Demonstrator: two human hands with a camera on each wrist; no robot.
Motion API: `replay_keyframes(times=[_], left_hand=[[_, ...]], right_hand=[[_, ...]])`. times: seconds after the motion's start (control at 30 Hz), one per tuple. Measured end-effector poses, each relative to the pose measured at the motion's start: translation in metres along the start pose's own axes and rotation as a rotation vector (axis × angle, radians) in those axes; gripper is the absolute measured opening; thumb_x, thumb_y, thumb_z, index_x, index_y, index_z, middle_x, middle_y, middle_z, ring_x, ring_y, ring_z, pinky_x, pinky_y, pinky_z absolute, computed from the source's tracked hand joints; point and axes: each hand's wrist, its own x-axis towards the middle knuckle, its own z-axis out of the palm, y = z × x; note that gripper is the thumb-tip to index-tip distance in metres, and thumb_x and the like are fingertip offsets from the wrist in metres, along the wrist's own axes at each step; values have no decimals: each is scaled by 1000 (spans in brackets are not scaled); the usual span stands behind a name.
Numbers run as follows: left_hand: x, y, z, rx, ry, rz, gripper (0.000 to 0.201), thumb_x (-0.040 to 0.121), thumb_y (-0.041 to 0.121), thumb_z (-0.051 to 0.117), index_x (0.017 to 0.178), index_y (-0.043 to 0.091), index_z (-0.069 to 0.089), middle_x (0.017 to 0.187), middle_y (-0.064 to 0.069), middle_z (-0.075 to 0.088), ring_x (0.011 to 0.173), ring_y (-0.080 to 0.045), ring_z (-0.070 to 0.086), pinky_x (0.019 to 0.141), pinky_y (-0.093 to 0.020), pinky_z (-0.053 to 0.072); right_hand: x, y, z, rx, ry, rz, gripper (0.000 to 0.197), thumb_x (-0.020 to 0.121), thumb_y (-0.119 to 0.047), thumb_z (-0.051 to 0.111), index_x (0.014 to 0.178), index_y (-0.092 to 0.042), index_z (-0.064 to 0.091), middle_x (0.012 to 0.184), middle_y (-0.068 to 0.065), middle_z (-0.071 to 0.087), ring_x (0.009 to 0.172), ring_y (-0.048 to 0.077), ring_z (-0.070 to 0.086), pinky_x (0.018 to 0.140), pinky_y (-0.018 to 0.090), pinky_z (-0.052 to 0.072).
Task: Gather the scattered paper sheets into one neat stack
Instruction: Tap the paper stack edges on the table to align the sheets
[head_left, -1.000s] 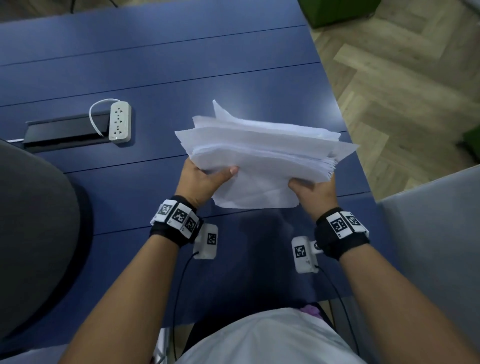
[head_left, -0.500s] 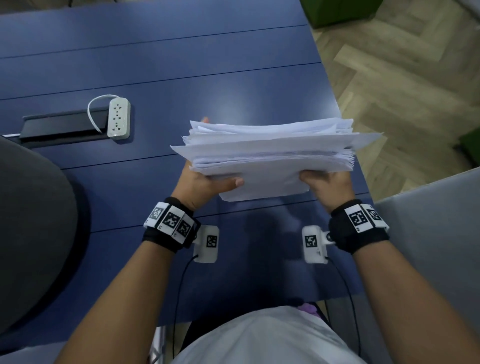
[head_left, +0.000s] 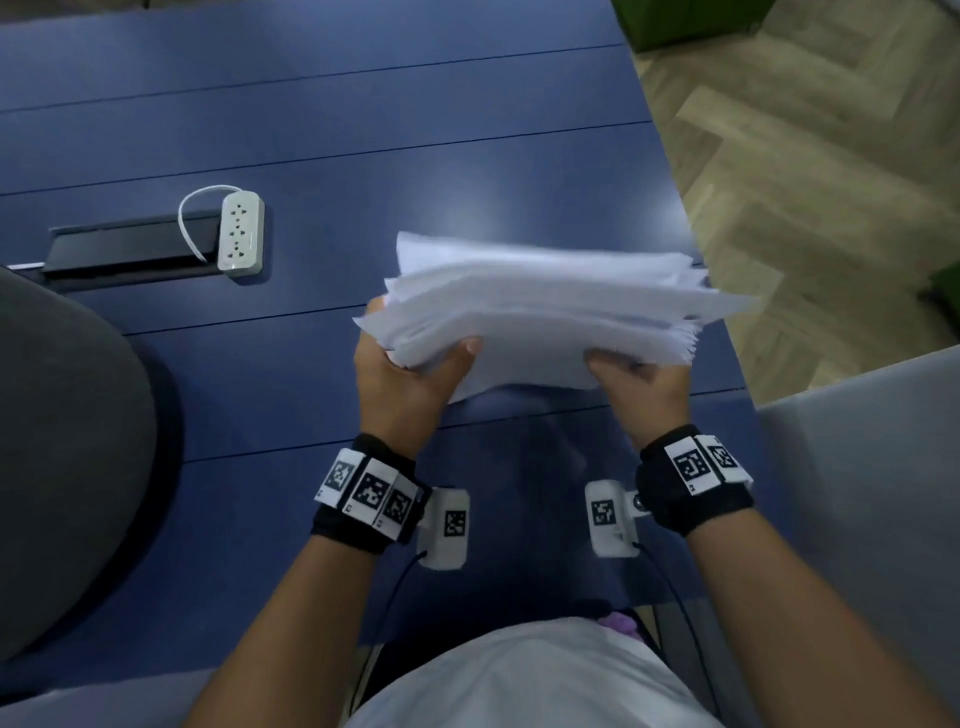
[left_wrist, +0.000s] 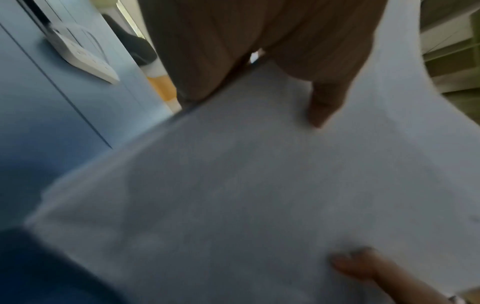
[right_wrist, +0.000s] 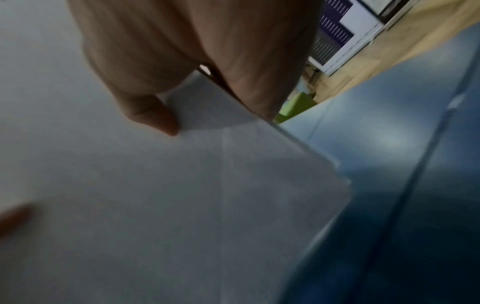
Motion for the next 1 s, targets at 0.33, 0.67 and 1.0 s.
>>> replay_keyframes(times=[0.33,0.67,1.0], left_hand=[[16,20,2,-8,5,24,37,76,5,70,107,-12,58,94,-5,67,83,-10,67,75,-28,54],[1,-3,-1,107,-3,-41,48,77,4,79,120,0,57,111,-3,68,99,-6,68,82,-27,55],[-28,0,15,32,176,28,46,91,2,69,132,-3,48,127,-11,62,120,-17,61,101,-34,52]], right_hand=[[8,-27,11,41,42,-38,43,79,21,64,114,-2,61,95,-8,72,85,0,70,81,19,55],[-1,-4,7,-1,43,35,54,82,8,74,131,7,52,117,8,70,109,14,70,104,42,53],[-15,-6,19,34,151,-58,46,88,9,69,128,2,47,115,1,67,109,-1,65,97,18,48]])
